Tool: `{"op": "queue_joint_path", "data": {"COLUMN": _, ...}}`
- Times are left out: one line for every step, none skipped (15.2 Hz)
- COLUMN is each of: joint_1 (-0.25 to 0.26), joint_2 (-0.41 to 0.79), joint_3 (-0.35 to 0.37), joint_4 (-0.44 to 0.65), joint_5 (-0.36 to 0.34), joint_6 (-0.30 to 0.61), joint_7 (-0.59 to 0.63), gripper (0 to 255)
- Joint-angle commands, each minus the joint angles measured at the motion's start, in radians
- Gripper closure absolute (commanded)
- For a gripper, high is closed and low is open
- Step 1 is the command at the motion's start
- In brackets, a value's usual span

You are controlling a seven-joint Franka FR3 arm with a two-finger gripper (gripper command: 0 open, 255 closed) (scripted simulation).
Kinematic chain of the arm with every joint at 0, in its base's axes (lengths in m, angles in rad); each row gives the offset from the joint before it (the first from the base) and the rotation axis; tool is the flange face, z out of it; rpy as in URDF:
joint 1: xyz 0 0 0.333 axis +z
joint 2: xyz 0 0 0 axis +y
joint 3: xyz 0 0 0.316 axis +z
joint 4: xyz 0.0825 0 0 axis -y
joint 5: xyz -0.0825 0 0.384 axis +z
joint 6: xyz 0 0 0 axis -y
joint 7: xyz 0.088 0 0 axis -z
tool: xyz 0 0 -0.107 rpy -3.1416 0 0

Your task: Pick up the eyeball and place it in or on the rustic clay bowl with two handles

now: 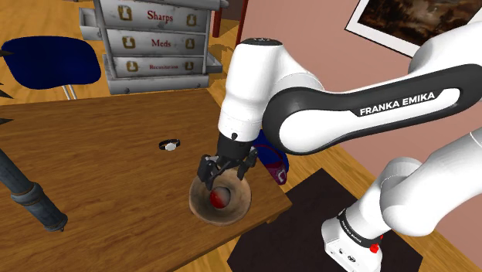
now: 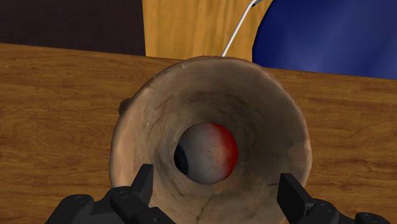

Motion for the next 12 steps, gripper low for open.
{"op": "queue_joint_path", "data": {"joint_1": 0.000, "joint_2": 0.000, "joint_3": 0.000, "joint_4": 0.000, "joint_5": 0.000, "joint_6": 0.000, "joint_7": 0.000, "gripper": 0}}
{"op": "queue_joint_path", "data": {"joint_1": -0.002, "joint_2": -0.014, "joint_3": -0.007, "joint_4": 0.022, "joint_5": 0.002, "joint_6": -0.035, "joint_7": -0.003, "gripper": 0}}
{"op": "queue_joint_path", "data": {"joint_1": -0.004, "joint_2": -0.027, "joint_3": -0.014, "joint_4": 0.045, "joint_5": 0.003, "joint_6": -0.070, "joint_7": -0.005, "gripper": 0}}
{"op": "queue_joint_path", "data": {"joint_1": -0.006, "joint_2": -0.037, "joint_3": -0.021, "joint_4": 0.069, "joint_5": 0.003, "joint_6": -0.105, "joint_7": -0.007, "gripper": 0}}
{"op": "queue_joint_path", "data": {"joint_1": -0.008, "joint_2": -0.045, "joint_3": -0.026, "joint_4": 0.089, "joint_5": 0.003, "joint_6": -0.132, "joint_7": -0.008, "gripper": 0}}
{"op": "queue_joint_path", "data": {"joint_1": -0.008, "joint_2": -0.045, "joint_3": -0.026, "joint_4": 0.089, "joint_5": 0.003, "joint_6": -0.132, "joint_7": -0.008, "gripper": 0}}
{"op": "queue_joint_path", "data": {"joint_1": -0.008, "joint_2": -0.045, "joint_3": -0.026, "joint_4": 0.088, "joint_5": 0.003, "joint_6": -0.132, "joint_7": -0.008, "gripper": 0}}
{"op": "queue_joint_path", "data": {"joint_1": -0.008, "joint_2": -0.045, "joint_3": -0.026, "joint_4": 0.089, "joint_5": 0.003, "joint_6": -0.132, "joint_7": -0.008, "gripper": 0}}
{"op": "queue_joint_path", "data": {"joint_1": -0.008, "joint_2": -0.045, "joint_3": -0.026, "joint_4": 0.089, "joint_5": 0.003, "joint_6": -0.132, "joint_7": -0.008, "gripper": 0}}
{"op": "queue_joint_path", "data": {"joint_1": -0.008, "joint_2": -0.045, "joint_3": -0.026, "joint_4": 0.089, "joint_5": 0.003, "joint_6": -0.132, "joint_7": -0.008, "gripper": 0}}
{"op": "queue_joint_path", "data": {"joint_1": -0.008, "joint_2": -0.045, "joint_3": -0.026, "joint_4": 0.089, "joint_5": 0.003, "joint_6": -0.132, "joint_7": -0.008, "gripper": 0}}
{"op": "queue_joint_path", "data": {"joint_1": -0.008, "joint_2": -0.045, "joint_3": -0.026, "joint_4": 0.089, "joint_5": 0.003, "joint_6": -0.132, "joint_7": -0.008, "gripper": 0}}
